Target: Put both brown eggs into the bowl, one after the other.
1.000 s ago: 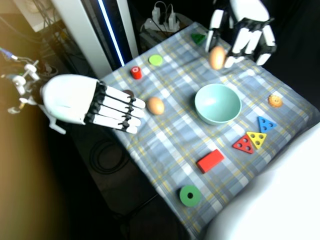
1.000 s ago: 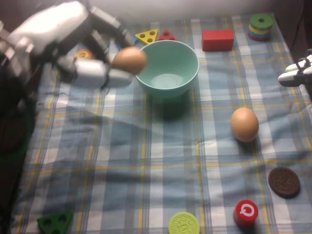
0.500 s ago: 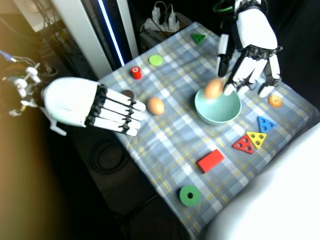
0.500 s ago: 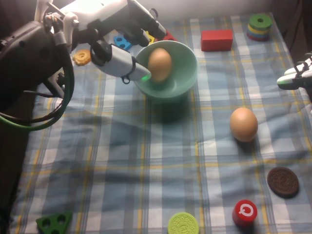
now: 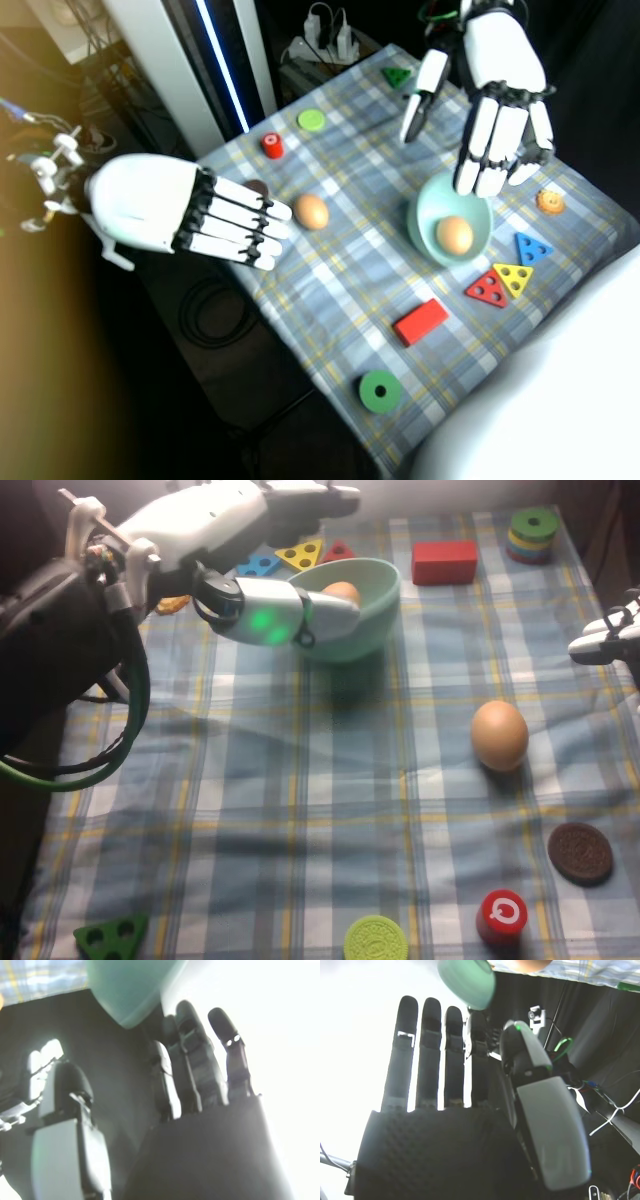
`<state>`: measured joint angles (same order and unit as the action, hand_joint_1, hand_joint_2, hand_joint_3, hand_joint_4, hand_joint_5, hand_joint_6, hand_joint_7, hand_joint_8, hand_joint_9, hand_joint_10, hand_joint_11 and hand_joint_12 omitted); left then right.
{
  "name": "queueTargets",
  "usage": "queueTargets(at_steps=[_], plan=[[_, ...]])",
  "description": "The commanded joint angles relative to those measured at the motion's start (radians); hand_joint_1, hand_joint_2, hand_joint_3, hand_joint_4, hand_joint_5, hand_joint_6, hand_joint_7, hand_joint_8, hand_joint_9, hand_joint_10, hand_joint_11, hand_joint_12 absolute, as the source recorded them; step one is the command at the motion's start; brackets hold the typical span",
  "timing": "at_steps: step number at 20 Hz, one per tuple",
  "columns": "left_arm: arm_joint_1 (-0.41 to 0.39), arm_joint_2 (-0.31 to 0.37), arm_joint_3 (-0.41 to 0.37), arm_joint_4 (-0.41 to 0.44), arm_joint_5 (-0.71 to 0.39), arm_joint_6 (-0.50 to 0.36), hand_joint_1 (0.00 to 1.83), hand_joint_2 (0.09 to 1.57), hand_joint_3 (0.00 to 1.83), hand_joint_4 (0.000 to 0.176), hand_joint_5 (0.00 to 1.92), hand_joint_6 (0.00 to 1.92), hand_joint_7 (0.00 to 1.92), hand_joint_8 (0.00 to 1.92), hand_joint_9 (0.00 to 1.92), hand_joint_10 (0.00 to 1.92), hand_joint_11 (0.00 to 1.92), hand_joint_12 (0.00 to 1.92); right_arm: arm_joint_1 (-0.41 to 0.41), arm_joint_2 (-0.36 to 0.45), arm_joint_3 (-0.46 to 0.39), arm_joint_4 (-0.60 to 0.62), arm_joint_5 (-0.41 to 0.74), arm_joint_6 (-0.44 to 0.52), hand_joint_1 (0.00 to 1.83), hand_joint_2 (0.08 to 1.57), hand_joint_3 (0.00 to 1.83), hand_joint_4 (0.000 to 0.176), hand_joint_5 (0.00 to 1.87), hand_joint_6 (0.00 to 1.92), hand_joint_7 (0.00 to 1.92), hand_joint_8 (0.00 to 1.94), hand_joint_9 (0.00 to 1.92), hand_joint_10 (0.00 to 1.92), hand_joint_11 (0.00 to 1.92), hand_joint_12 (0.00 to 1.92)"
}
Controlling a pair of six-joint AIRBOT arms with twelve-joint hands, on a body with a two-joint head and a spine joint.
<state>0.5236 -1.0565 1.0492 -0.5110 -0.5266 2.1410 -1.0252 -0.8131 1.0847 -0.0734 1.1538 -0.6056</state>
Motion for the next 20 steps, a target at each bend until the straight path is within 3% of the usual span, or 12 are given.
queueTargets(at_steps=[1,2,4,5,6,10,12,13,14,16,19,20], plan=[[0.0,0.015,-0.007,0.029,-0.161,-0.03,0.48,1.05,0.0,0.125,0.42,0.0,0.51,0.0,0.59,0.0,0.01,1.09,0.006,0.001,0.001,0.027,0.119,0.004,0.76,1.37,0.0,0.0,0.63,0.0,0.64,0.0,0.63,0.0,0.41,0.55],[0.021,0.036,-0.025,0.047,-0.204,-0.092,0.71,0.94,0.0,0.133,0.41,0.0,0.51,0.0,0.57,0.0,0.01,1.14,0.006,-0.001,0.002,0.027,0.119,0.004,0.77,1.36,0.0,0.0,0.63,0.01,0.64,0.0,0.63,0.0,0.41,0.55],[0.067,0.079,-0.063,0.073,-0.279,-0.182,0.84,0.87,0.0,0.137,0.41,0.0,0.51,0.0,0.53,0.0,0.0,1.16,0.008,-0.009,0.005,0.027,0.119,0.004,0.79,1.36,0.0,0.0,0.63,0.0,0.64,0.0,0.65,0.01,0.43,0.56],[0.09,0.1,-0.088,0.089,-0.319,-0.216,0.74,0.89,0.0,0.109,0.43,0.0,0.52,0.0,0.52,0.0,0.0,1.24,0.011,-0.014,0.007,0.027,0.119,0.004,0.81,1.34,0.0,0.0,0.62,0.0,0.65,0.0,0.65,0.0,0.46,0.51],[0.141,0.142,-0.14,0.108,-0.401,-0.249,0.86,0.87,0.0,0.078,0.5,0.01,0.55,0.01,0.58,0.03,0.0,1.38,0.024,-0.022,0.013,0.021,0.118,0.004,0.84,1.32,0.0,0.0,0.62,0.0,0.65,0.0,0.66,0.0,0.47,0.5],[0.23,0.212,-0.219,0.14,-0.536,-0.319,0.92,0.88,0.0,0.096,0.47,0.0,0.59,0.01,0.63,0.04,0.0,1.42,0.077,-0.038,0.026,-0.023,0.082,0.004,0.91,1.22,0.0,0.0,0.62,0.0,0.64,0.0,0.64,0.0,0.45,0.53],[0.284,0.253,-0.244,0.164,-0.588,-0.419,0.82,0.93,0.01,0.061,0.48,0.0,0.6,0.0,0.61,0.03,0.0,1.4,0.115,-0.051,0.037,-0.062,0.039,0.007,0.93,1.15,0.0,0.0,0.6,0.0,0.62,0.0,0.6,0.0,0.38,0.56],[0.316,0.277,-0.256,0.176,-0.621,-0.482,0.79,0.94,0.01,0.054,0.49,0.0,0.6,0.0,0.61,0.02,0.0,1.4,0.136,-0.06,0.046,-0.087,0.016,0.017,0.93,1.13,0.0,0.0,0.6,0.0,0.61,0.0,0.6,0.0,0.39,0.57],[0.36,0.302,-0.272,0.184,-0.661,-0.538,0.75,0.95,0.01,0.061,0.5,0.0,0.62,0.01,0.61,0.02,0.0,1.38,0.158,-0.073,0.061,-0.12,-0.014,0.041,1.02,1.1,0.0,0.0,0.6,0.0,0.59,0.0,0.58,0.0,0.34,0.61],[0.42,0.332,-0.297,0.188,-0.721,-0.585,0.7,0.94,0.0,0.095,0.46,0.01,0.6,0.0,0.61,0.02,0.0,1.19,0.198,-0.093,0.086,-0.178,-0.065,0.082,1.06,1.08,0.0,0.0,0.57,0.0,0.6,0.0,0.6,0.0,0.35,0.67],[0.48,0.357,-0.328,0.181,-0.777,-0.596,0.76,0.94,0.0,0.087,0.48,0.01,0.59,0.0,0.62,0.02,0.0,1.1,0.246,-0.114,0.11,-0.25,-0.131,0.118,1.07,1.07,0.0,0.051,0.55,0.0,0.57,0.0,0.63,0.0,0.39,0.75],[0.49,0.359,-0.33,0.172,-0.785,-0.598,0.76,0.94,0.0,0.084,0.5,0.01,0.61,0.01,0.62,0.02,0.0,1.1,0.268,-0.122,0.118,-0.282,-0.154,0.13,1.1,1.06,0.0,0.057,0.54,0.0,0.54,0.0,0.62,0.0,0.35,0.87]])
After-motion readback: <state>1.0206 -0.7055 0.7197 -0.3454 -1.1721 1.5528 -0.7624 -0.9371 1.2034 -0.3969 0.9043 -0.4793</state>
